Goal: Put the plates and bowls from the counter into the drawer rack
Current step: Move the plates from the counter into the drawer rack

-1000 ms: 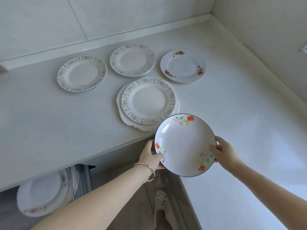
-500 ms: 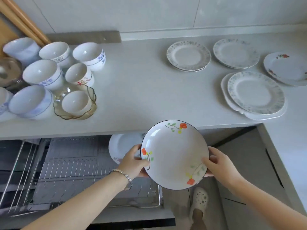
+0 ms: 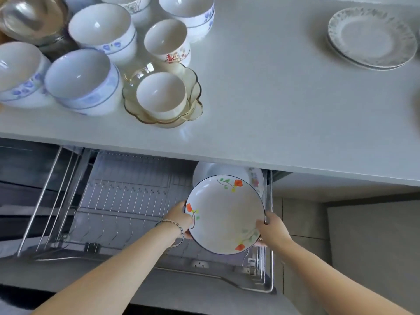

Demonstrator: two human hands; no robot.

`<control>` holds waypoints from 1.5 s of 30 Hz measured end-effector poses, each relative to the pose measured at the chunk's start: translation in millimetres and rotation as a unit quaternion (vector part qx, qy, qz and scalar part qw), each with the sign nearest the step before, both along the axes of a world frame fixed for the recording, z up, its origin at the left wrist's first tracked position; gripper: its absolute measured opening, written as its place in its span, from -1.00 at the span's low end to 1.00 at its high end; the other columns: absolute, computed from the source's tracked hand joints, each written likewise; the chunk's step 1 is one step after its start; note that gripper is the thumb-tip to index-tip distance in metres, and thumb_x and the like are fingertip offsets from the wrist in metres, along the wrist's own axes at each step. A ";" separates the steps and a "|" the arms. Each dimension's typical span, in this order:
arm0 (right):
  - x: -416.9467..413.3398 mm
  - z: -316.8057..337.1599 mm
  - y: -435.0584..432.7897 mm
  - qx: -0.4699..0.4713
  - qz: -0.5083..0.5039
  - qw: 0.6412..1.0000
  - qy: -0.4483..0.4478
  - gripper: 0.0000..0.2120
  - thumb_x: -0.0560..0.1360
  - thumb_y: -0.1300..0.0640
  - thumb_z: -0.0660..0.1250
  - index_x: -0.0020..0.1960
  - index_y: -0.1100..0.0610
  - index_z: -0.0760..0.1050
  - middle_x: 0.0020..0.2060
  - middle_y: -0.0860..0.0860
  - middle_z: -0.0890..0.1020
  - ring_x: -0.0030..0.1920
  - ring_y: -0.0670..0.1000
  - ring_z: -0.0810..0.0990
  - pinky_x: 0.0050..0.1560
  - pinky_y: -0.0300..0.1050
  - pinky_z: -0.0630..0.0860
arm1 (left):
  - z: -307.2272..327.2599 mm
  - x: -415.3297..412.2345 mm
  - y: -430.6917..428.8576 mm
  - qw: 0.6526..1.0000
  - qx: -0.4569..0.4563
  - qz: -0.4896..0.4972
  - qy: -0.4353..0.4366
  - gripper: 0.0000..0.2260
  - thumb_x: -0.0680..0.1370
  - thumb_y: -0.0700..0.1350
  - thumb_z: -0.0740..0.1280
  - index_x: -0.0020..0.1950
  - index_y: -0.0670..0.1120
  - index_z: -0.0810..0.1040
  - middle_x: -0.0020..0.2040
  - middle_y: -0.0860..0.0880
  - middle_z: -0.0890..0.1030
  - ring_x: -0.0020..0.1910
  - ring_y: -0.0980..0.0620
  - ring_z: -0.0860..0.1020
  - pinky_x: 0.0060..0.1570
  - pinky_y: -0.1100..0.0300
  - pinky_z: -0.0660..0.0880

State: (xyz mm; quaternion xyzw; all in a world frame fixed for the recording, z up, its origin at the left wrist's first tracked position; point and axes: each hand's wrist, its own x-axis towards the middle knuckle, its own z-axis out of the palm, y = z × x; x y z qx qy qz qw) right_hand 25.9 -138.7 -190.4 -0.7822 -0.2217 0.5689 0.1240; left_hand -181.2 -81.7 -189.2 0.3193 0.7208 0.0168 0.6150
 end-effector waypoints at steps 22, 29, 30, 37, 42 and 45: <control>14.8 -87.5 76.8 0.062 -0.038 0.991 -0.114 -0.65 0.54 0.26 0.10 0.29 0.12 0.41 -0.17 0.18 0.59 -0.05 0.28 0.62 -0.03 0.03 0.57 | -84.0 28.2 82.4 0.982 0.166 -0.067 0.059 -0.72 0.45 -0.30 0.28 0.14 -0.12 0.55 -0.02 -0.12 0.64 0.00 -0.17 0.61 0.06 -0.08 0.57; 5.7 -86.0 61.1 0.059 -0.075 0.993 -0.070 -0.55 0.51 0.29 0.11 0.39 0.11 0.35 -0.20 0.06 0.58 -0.40 0.00 0.43 -0.46 -0.23 0.28 | -85.1 27.8 61.2 0.995 0.095 0.032 0.010 -0.83 0.52 -0.35 0.26 -0.19 -0.11 0.43 -0.05 -0.17 0.57 -0.23 -0.15 0.58 -0.42 0.26 0.60; 5.3 -85.8 60.6 0.065 -0.082 0.992 -0.072 -0.55 0.52 0.30 0.10 0.39 0.11 0.35 -0.17 0.03 0.59 -0.42 -0.04 0.41 -0.48 -0.26 0.28 | -85.4 28.2 58.9 0.995 0.094 0.032 0.012 -0.82 0.53 -0.37 0.24 -0.20 -0.11 0.43 -0.06 -0.16 0.56 -0.25 -0.14 0.57 -0.48 0.32 0.57; -5.8 -64.1 55.6 0.025 -0.035 0.997 -0.069 -0.57 0.55 0.20 0.13 0.42 0.12 0.26 0.14 0.07 0.55 -0.22 0.05 0.50 -0.41 -0.22 0.32 | -68.6 34.1 52.6 0.983 0.121 -0.078 0.118 -0.80 0.54 -0.24 0.24 0.15 -0.23 0.47 0.03 -0.19 0.60 -0.02 -0.20 0.61 -0.05 0.10 0.54; 10.7 -5.1 40.5 -0.003 0.080 0.996 -0.049 -0.55 0.54 0.19 0.15 0.42 0.16 0.30 0.18 0.07 0.51 -0.17 -0.01 0.52 -0.23 -0.26 0.37 | 4.3 60.4 47.7 0.991 0.111 -0.058 0.049 -0.78 0.50 -0.35 0.15 0.10 -0.22 0.49 -0.08 -0.19 0.54 -0.21 -0.13 0.56 -0.22 0.09 0.53; 44.2 48.7 30.9 0.011 0.174 0.984 -0.036 -0.65 0.52 0.17 0.15 0.28 0.12 0.47 0.12 0.03 0.59 -0.02 -0.01 0.60 -0.14 -0.29 0.44 | 63.3 92.7 40.6 0.986 0.083 -0.134 -0.053 -0.79 0.53 -0.34 0.14 -0.14 -0.09 0.49 -0.28 -0.05 0.55 -0.34 0.07 0.52 -0.35 0.27 0.44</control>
